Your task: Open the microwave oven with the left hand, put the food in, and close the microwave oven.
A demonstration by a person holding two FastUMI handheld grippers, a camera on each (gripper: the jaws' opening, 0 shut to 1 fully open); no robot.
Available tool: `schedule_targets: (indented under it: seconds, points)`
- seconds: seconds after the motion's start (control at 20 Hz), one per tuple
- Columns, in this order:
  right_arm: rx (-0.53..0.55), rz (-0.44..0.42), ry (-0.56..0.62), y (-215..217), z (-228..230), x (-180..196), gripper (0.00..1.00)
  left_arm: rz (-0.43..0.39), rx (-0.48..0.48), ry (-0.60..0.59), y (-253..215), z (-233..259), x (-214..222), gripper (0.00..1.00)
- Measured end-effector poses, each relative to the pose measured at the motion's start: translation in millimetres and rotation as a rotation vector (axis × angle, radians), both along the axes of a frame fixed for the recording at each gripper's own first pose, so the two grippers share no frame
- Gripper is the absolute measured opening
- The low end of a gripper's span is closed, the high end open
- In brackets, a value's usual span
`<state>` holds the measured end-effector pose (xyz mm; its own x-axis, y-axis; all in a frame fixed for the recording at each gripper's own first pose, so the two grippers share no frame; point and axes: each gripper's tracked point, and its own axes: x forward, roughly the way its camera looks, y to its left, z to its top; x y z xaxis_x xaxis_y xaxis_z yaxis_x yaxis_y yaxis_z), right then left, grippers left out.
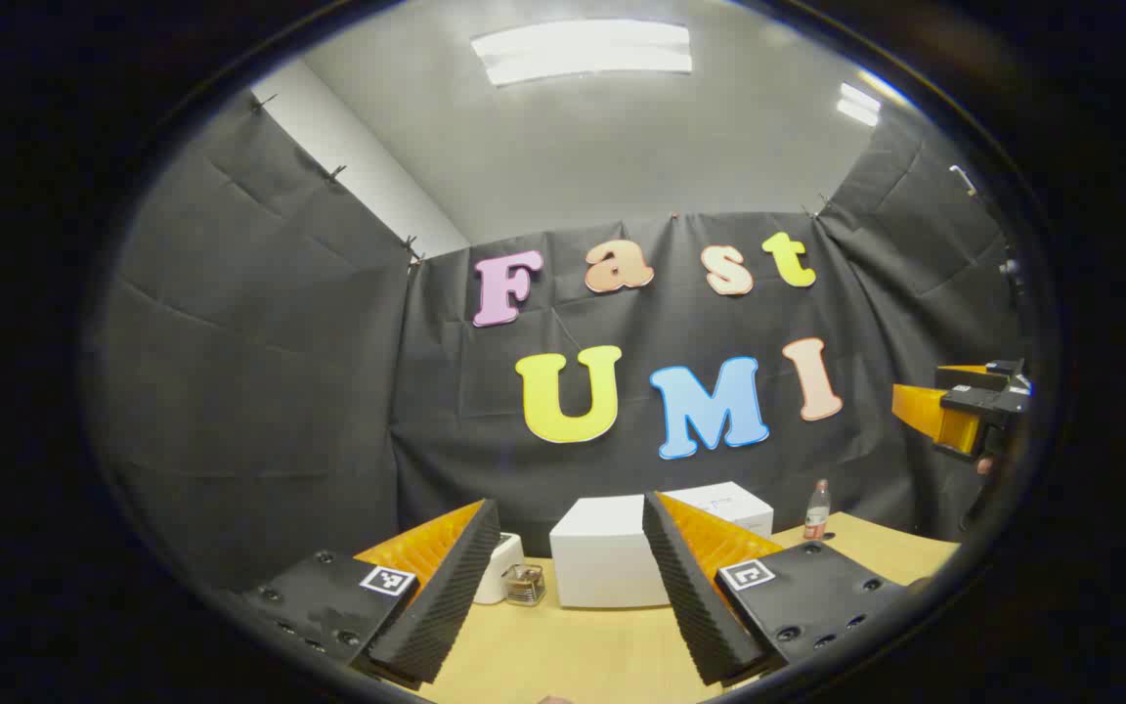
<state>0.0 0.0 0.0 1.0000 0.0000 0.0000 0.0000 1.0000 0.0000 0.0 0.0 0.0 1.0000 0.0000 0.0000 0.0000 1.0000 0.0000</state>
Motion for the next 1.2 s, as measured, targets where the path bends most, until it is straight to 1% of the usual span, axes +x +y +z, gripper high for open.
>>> schedule_targets:
  seconds: [0.4,0.75,0.95,1.0,1.05,1.1,1.2]
  points:
    - [-0.001,0.007,-0.004,-5,-2,-7,0.95,-0.001,-0.024,0.003,-11,-6,-8,0.99]
    - [0.009,0.011,0.019,-21,-17,-14,0.95,-0.016,-0.012,0.032,-35,-19,-9,0.99]
    - [0.01,0.004,0.04,-36,-27,-17,0.95,-0.033,-0.029,0.052,-55,-31,9,0.98]
    - [0.005,-0.004,0.045,-40,-29,-16,0.95,-0.043,-0.034,0.057,-61,-36,17,0.97]
    - [0.003,-0.011,0.049,-42,-30,-16,0.95,-0.052,-0.039,0.061,-66,-39,28,1.0]
    - [0.0,-0.02,0.049,-44,-32,-15,0.95,-0.064,-0.044,0.064,-73,-44,39,0.97]
    - [-0.005,-0.042,0.048,-49,-35,-10,0.95,-0.101,-0.048,0.051,-86,-48,63,0.98]
